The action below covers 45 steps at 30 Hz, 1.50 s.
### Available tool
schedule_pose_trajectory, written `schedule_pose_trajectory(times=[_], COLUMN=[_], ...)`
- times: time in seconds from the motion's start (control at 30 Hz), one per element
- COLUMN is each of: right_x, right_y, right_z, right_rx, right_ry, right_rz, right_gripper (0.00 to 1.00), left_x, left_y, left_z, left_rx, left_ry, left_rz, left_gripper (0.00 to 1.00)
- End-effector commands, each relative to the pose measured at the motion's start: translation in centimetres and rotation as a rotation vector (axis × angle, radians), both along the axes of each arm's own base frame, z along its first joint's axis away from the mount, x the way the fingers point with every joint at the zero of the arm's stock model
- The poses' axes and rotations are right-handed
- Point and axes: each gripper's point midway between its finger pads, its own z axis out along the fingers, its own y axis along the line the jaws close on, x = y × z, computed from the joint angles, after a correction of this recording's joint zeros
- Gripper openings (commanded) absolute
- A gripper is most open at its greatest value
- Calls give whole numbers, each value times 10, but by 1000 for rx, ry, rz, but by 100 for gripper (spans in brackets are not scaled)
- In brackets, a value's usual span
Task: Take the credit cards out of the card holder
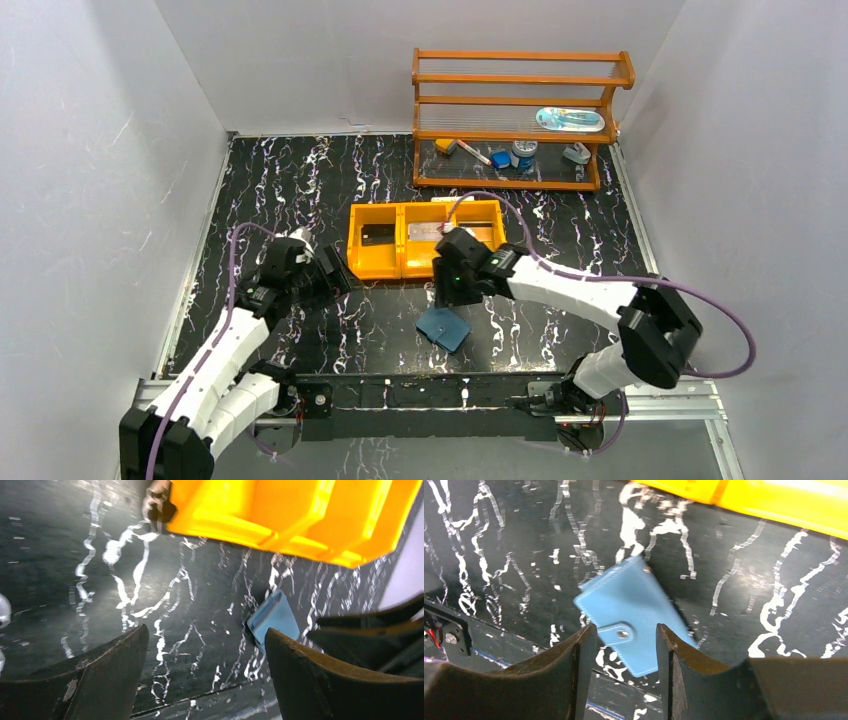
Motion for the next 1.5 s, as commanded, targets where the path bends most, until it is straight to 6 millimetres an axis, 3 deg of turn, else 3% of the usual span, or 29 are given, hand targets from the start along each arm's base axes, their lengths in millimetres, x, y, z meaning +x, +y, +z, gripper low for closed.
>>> schedule_pose_trajectory(times=[0.0, 0.2, 0.7, 1.07, 1.2, 1.47], right_x=[8, 9, -23, -39, -45, -46], right_y=[-7, -23, -48, -49, -58, -60], right_z=[1, -20, -70, -66, -75, -76], right_rx=[164, 184, 160, 381, 381, 410], right_ry=[37, 92, 212, 267, 278, 276], right_rz=[-42, -45, -144, -358, -405, -434], right_gripper=[55, 56, 54, 38, 37, 38], left_x=[-8, -20, -43, -49, -51, -55], left_y=[-48, -72, -128, -163, -162, -172], left_z=[7, 3, -14, -31, -46, -52], left_rx=[-192, -178, -98, 31, 190, 380], left_ry=[-10, 10, 88, 130, 170, 171], left_rz=[-221, -330, -496, -592, -599, -653], left_gripper=[83, 80, 75, 65, 61, 54])
